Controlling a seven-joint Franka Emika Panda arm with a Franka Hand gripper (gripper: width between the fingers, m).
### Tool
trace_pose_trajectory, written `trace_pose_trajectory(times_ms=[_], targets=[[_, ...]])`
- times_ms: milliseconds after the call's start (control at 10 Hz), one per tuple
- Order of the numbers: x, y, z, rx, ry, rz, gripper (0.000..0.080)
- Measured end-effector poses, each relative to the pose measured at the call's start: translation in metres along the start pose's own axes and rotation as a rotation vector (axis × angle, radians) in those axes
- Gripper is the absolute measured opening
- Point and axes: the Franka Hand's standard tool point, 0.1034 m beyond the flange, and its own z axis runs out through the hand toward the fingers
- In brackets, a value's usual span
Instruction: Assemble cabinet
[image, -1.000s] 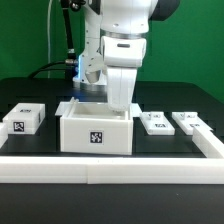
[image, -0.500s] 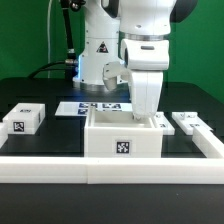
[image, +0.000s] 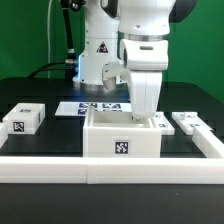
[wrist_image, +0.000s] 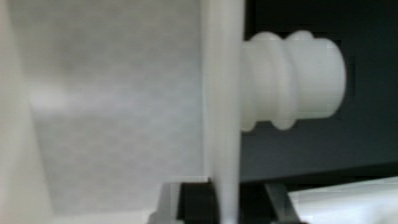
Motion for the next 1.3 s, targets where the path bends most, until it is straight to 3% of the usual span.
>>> trace_pose_trajectory(times_ms=[700,900,1300], targets=[[0.068,0.024,0.000,-0.032,0.029,-0.027,0.0044],[0.077,0.030,-0.001,-0.041,0.033,-0.017,0.0044],[0.078,0.030,0.000,-0.040,0.033,0.012,0.0044]])
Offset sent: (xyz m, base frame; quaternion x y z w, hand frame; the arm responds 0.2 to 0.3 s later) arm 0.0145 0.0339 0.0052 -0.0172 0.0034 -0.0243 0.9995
